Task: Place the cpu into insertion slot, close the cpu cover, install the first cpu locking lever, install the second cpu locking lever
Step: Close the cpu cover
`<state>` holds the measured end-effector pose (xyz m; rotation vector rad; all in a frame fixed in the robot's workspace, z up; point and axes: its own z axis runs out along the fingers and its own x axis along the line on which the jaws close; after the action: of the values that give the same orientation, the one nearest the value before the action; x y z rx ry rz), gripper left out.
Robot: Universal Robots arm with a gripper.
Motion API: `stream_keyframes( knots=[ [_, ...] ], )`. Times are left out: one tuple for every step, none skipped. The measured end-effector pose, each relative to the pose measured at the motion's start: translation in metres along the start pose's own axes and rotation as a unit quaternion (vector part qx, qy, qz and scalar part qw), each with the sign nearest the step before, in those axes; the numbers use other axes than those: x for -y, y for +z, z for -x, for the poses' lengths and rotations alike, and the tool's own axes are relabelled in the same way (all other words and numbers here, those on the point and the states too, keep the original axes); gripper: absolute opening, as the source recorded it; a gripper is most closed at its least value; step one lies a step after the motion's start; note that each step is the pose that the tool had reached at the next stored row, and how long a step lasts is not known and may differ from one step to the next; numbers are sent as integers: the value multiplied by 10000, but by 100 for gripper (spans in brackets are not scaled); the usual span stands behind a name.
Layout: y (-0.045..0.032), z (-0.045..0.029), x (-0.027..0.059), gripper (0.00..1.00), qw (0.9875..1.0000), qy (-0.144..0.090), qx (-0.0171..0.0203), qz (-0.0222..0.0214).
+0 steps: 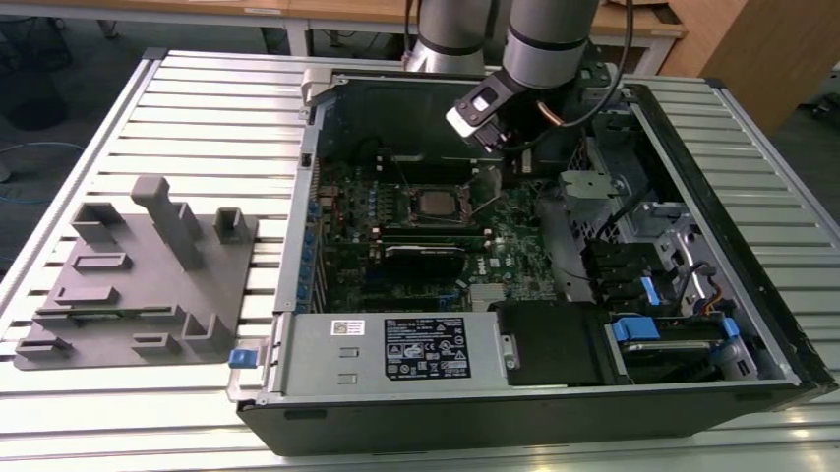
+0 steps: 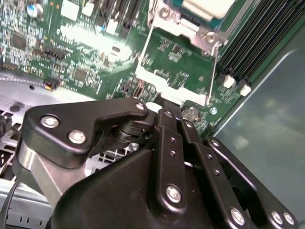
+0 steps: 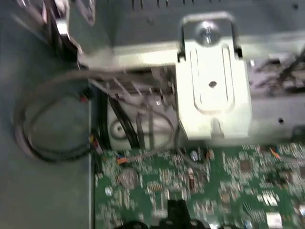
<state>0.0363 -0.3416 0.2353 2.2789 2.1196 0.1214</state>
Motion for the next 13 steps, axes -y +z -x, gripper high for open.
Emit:
stream_keyframes(
  knots=[
    [-1,2,24,11,10000,0,0,0],
    [-3,4,49,11,10000,0,0,0],
    [-4,6,73,11,10000,0,0,0],
    [-5,7,98,11,10000,0,0,0],
    [-7,9,121,11,10000,0,0,0],
    [-8,11,150,11,10000,-1,0,0],
    [-10,13,178,11,10000,0,0,0],
    [-12,15,206,11,10000,0,0,0],
    [-13,17,234,11,10000,0,0,0],
    [-15,19,263,11,10000,0,0,0],
    [-17,21,293,11,10000,0,0,0],
    [-19,23,324,11,10000,0,0,0],
    [-21,25,355,11,10000,0,0,0]
  ],
)
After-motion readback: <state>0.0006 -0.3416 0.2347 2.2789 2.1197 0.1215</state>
